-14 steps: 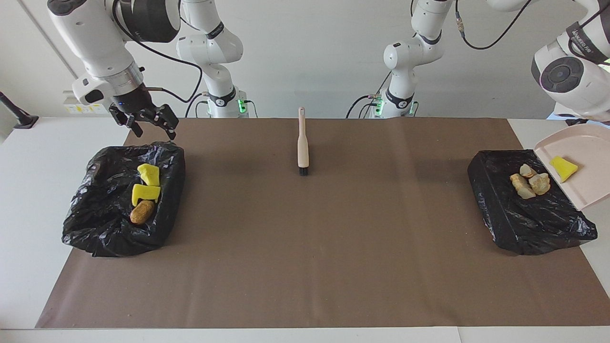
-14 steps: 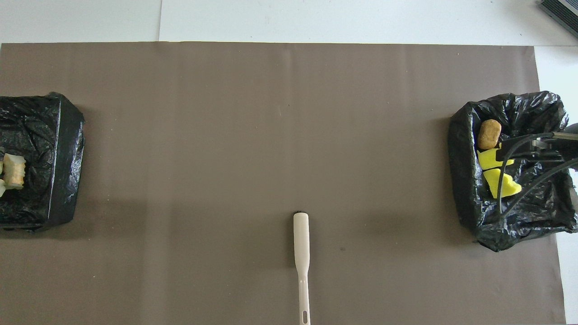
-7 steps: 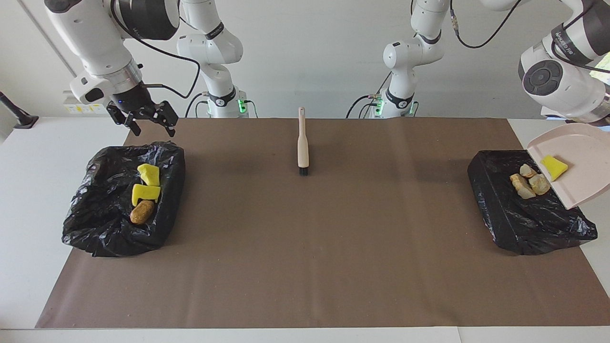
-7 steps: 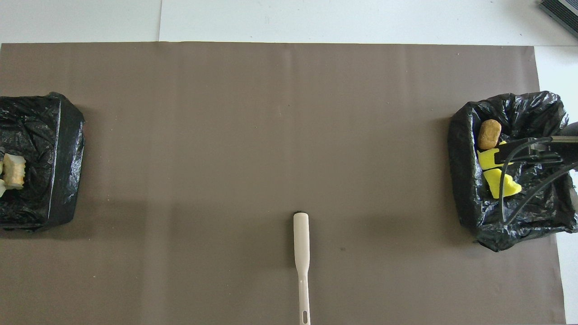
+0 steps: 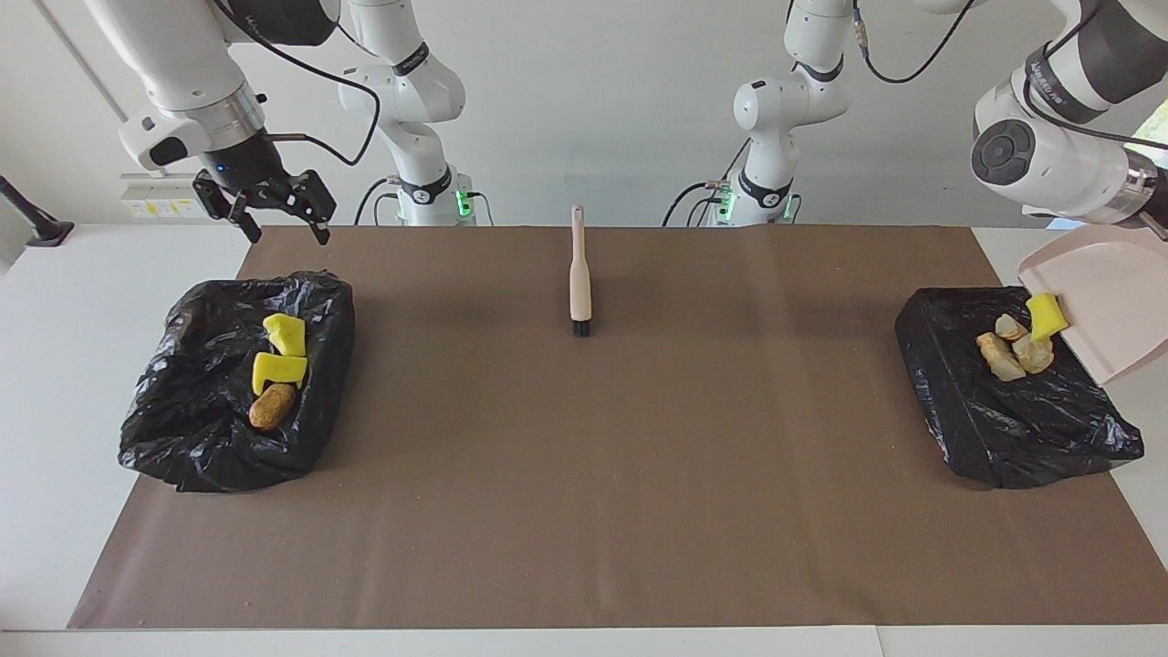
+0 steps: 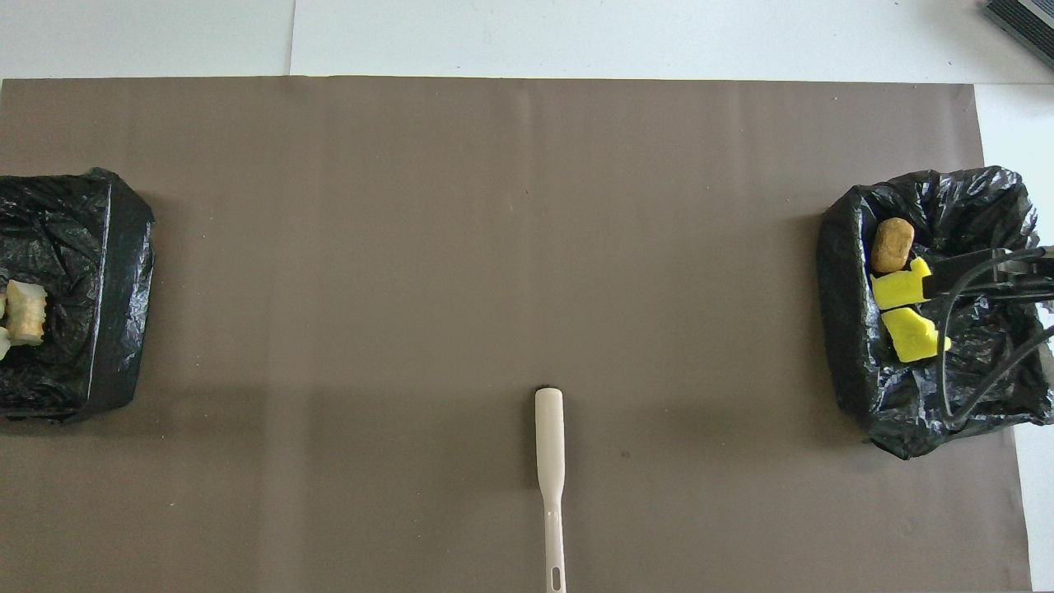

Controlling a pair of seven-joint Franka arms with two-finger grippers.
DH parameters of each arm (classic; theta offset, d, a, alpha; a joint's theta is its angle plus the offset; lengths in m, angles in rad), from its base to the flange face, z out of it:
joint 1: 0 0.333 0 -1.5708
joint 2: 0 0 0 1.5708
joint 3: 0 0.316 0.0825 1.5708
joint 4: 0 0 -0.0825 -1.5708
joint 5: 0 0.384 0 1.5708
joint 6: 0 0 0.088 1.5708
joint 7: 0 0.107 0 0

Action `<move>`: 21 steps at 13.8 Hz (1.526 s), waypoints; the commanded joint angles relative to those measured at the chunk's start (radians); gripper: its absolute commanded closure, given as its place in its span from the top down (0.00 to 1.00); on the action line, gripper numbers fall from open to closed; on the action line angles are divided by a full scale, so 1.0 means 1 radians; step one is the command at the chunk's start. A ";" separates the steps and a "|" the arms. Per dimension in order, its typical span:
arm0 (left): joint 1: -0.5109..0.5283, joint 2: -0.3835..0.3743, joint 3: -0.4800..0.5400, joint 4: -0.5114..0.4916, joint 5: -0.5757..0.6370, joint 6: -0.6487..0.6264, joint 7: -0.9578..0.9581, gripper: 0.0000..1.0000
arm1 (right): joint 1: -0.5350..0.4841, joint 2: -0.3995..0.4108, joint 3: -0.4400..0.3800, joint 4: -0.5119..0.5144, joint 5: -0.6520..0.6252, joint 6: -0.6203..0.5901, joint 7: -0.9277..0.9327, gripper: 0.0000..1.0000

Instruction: Sweep and dump trash in bin

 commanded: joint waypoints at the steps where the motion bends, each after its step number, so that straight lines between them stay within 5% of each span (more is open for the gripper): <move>1: -0.040 -0.030 0.012 -0.029 0.060 -0.043 -0.033 0.00 | -0.012 -0.008 0.020 0.009 -0.006 -0.029 -0.029 1.00; 5: -0.041 -0.024 0.003 -0.018 -0.004 -0.042 -0.093 0.00 | -0.009 -0.009 0.023 0.010 -0.003 -0.024 -0.027 1.00; 14: -0.141 0.015 0.005 0.053 -0.524 -0.140 -0.203 0.00 | -0.011 -0.009 0.023 0.010 -0.001 -0.024 -0.027 1.00; 21: -0.299 0.035 0.003 0.062 -0.915 -0.201 -0.594 0.00 | -0.011 -0.009 0.021 0.010 -0.001 -0.024 -0.027 1.00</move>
